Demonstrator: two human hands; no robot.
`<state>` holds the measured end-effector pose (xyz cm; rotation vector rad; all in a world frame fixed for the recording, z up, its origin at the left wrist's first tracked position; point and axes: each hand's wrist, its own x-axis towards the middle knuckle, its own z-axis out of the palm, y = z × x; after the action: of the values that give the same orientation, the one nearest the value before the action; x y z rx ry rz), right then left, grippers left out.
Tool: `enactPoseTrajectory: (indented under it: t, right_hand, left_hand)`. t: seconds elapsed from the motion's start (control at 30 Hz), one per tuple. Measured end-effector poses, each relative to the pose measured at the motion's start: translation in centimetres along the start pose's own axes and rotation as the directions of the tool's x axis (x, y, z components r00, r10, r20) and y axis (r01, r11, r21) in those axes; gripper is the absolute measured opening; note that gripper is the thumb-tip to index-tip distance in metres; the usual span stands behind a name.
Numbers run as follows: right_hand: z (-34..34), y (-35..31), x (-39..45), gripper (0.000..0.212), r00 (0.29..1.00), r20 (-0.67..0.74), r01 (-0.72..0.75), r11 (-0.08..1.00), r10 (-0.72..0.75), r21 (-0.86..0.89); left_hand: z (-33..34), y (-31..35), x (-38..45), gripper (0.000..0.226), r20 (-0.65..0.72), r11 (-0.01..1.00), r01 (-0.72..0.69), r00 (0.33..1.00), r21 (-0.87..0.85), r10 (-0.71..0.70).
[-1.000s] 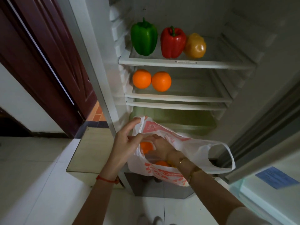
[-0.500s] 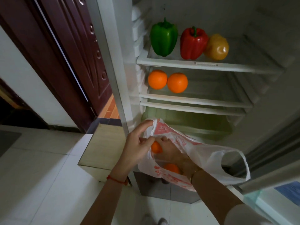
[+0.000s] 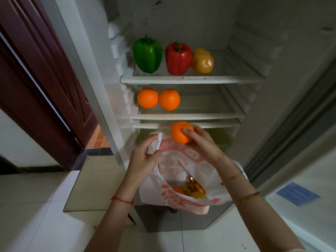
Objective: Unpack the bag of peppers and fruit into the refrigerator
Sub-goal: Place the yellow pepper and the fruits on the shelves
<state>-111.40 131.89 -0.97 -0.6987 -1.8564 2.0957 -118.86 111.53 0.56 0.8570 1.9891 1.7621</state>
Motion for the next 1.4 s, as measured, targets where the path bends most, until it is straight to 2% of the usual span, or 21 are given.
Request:
enactPoseTrajectory:
  t: [0.1, 0.2, 0.3, 0.43, 0.53, 0.63, 0.83, 0.93, 1.0, 1.03, 1.07, 1.13, 1.23, 1.33, 1.4]
  right_hand:
    - [-0.9, -2.3, 0.5, 0.073, 0.985, -0.123, 0.107, 0.990, -0.117, -0.087]
    - [-1.2, -4.2, 1.5, 0.067, 0.913, -0.309, 0.211, 0.956, -0.267, -0.203]
    - [-1.5, -5.3, 3.2, 0.063, 0.828, -0.397, 0.259, 0.899, -0.395, -0.352]
    - [-1.3, -5.2, 6.0, 0.066, 0.813, -0.377, 0.182, 0.810, -0.443, -0.558]
    - [-1.0, -4.6, 7.6, 0.082, 0.827, -0.362, 0.096, 0.744, -0.429, -0.662]
    - [-0.8, -3.9, 8.7, 0.090, 0.839, -0.344, 0.079, 0.721, -0.421, -0.688]
    - [-0.8, -3.1, 9.0, 0.088, 0.824, -0.348, 0.066, 0.686, -0.447, -0.724]
    - [-0.8, -2.9, 7.6, 0.073, 0.741, -0.378, 0.107, 0.654, -0.555, -0.749]
    - [-0.6, -2.7, 5.8, 0.048, 0.658, -0.345, 0.233, 0.616, -0.670, -0.752]
    - [-0.4, -2.5, 4.7, 0.034, 0.641, -0.297, 0.325, 0.601, -0.708, -0.730]
    - [-0.4, -2.0, 3.7, 0.025, 0.657, -0.227, 0.405, 0.590, -0.719, -0.698]
    - [-0.3, -0.5, 1.5, 0.024, 0.754, -0.043, 0.466, 0.579, -0.656, -0.669]
    - [-0.4, 3.0, -0.6, 0.029, 0.894, 0.199, 0.411, 0.556, -0.401, -0.722]
    - [-0.2, 7.2, -1.3, 0.019, 0.951, 0.302, 0.286, 0.568, -0.069, -0.771]
    - [0.3, 9.5, -1.3, 0.027, 0.951, 0.293, 0.207, 0.497, 0.101, -0.843]
  left_hand:
    - [0.2, -0.1, 0.5, 0.059, 0.007, 1.000, 0.000, 1.000, 0.022, 0.000]
    - [0.3, -0.1, 0.8, 0.059, 0.004, 1.000, 0.010, 1.000, 0.016, -0.010]
    - [0.4, -0.2, 0.9, 0.057, 0.004, 1.000, 0.013, 1.000, 0.014, -0.013]
    - [0.1, -0.5, 1.2, 0.055, 0.003, 1.000, 0.025, 1.000, 0.015, -0.025]
    - [0.1, -0.5, 1.2, 0.056, -0.004, 0.999, 0.036, 0.999, 0.014, -0.036]
    - [0.0, -0.5, 1.1, 0.056, -0.004, 0.999, 0.037, 0.999, 0.009, -0.037]
    - [-0.1, -0.8, 0.7, 0.054, -0.004, 1.000, 0.029, 1.000, 0.011, -0.029]
    - [-0.1, -0.6, 0.4, 0.055, 0.000, 1.000, 0.026, 1.000, 0.004, -0.026]
    - [0.1, -0.4, 0.2, 0.058, 0.003, 1.000, 0.019, 1.000, -0.004, -0.019]
    - [0.1, -0.2, 0.1, 0.059, 0.009, 1.000, 0.016, 1.000, -0.006, -0.016]
    - [0.2, -0.2, 0.0, 0.060, 0.011, 1.000, 0.017, 1.000, -0.009, -0.017]
    - [0.3, -0.3, -0.2, 0.062, 0.007, 0.999, 0.034, 0.999, -0.009, -0.034]
    - [0.4, -0.7, -0.8, 0.053, 0.008, 0.997, 0.073, 0.997, 0.021, -0.073]
    - [0.5, -0.3, -1.7, 0.053, 0.044, 0.996, 0.074, 0.996, 0.042, -0.076]
    - [0.5, -0.2, -2.3, 0.056, 0.062, 0.996, 0.064, 0.996, 0.058, -0.068]
